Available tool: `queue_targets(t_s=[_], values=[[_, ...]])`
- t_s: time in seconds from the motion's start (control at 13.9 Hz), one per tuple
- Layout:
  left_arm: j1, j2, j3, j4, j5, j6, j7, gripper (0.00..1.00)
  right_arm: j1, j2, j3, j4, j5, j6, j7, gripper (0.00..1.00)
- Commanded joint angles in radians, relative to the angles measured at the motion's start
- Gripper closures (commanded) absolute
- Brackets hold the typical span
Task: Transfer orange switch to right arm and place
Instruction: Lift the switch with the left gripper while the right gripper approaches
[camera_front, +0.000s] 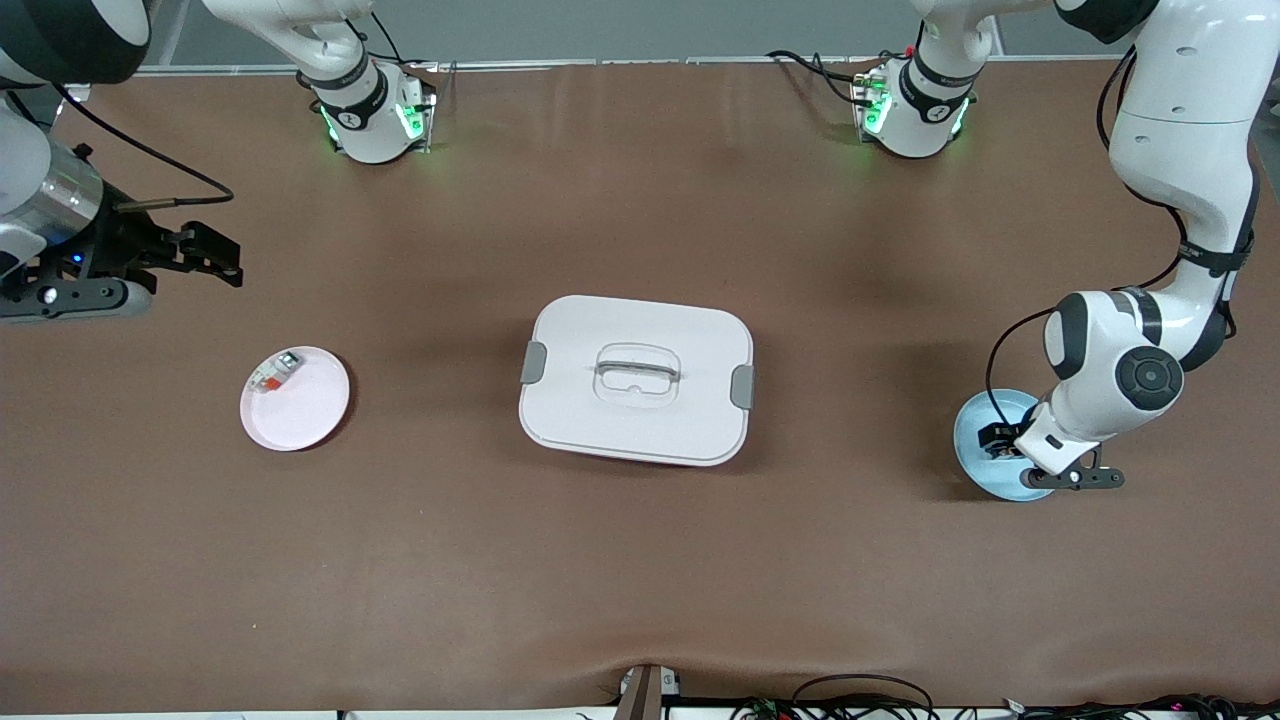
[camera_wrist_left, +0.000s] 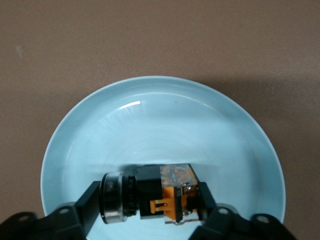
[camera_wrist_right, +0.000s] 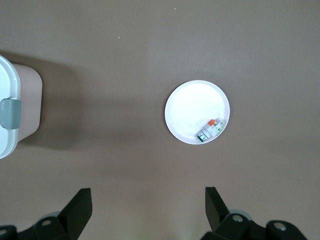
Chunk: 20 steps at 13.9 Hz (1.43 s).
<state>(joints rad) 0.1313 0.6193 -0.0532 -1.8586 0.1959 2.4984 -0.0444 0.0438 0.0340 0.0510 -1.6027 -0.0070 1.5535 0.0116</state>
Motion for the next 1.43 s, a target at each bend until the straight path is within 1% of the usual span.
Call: queue_targets(t_s=[0.0, 0.29, 0.43, 0.57, 0.72, 0.93, 1.08, 1.15, 1.22, 1.29, 1.36], values=[[0.002, -0.015, -0.004, 0.010, 0.008, -0.009, -0.026, 1.00, 0.002, -0.019, -0.002, -0.036, 0.005, 0.017, 0.025, 0.00], [0.007, -0.116, -0.010, 0.027, 0.005, -0.127, -0.026, 1.00, 0.019, -0.042, 0.000, -0.130, 0.005, 0.080, 0.090, 0.00], [-0.001, -0.168, -0.017, 0.027, 0.005, -0.151, -0.026, 1.00, 0.031, -0.052, 0.000, -0.172, 0.021, 0.106, 0.115, 0.00], [0.005, -0.219, -0.052, 0.027, 0.003, -0.182, -0.038, 1.00, 0.045, -0.072, 0.000, -0.218, 0.065, 0.121, 0.172, 0.00], [-0.001, -0.268, -0.083, 0.042, 0.002, -0.249, -0.049, 1.00, 0.068, -0.124, 0.000, -0.302, 0.091, 0.184, 0.194, 0.00], [0.001, -0.300, -0.126, 0.119, -0.029, -0.402, -0.049, 1.00, 0.077, -0.178, 0.000, -0.403, 0.194, 0.256, 0.237, 0.00], [-0.001, -0.306, -0.166, 0.194, -0.056, -0.504, -0.075, 1.00, 0.113, -0.232, 0.000, -0.477, 0.258, 0.322, 0.249, 0.00], [-0.001, -0.305, -0.195, 0.244, -0.056, -0.577, -0.089, 1.00, 0.125, -0.258, 0.000, -0.512, 0.307, 0.354, 0.251, 0.00], [-0.001, -0.303, -0.217, 0.283, -0.058, -0.633, -0.116, 1.00, 0.142, -0.279, 0.000, -0.542, 0.376, 0.378, 0.258, 0.00], [-0.001, -0.303, -0.235, 0.306, -0.079, -0.656, -0.158, 1.00, 0.148, -0.290, 0.000, -0.555, 0.447, 0.390, 0.277, 0.00], [-0.001, -0.303, -0.253, 0.321, -0.120, -0.668, -0.182, 1.00, 0.153, -0.298, 0.001, -0.559, 0.494, 0.392, 0.292, 0.00]])
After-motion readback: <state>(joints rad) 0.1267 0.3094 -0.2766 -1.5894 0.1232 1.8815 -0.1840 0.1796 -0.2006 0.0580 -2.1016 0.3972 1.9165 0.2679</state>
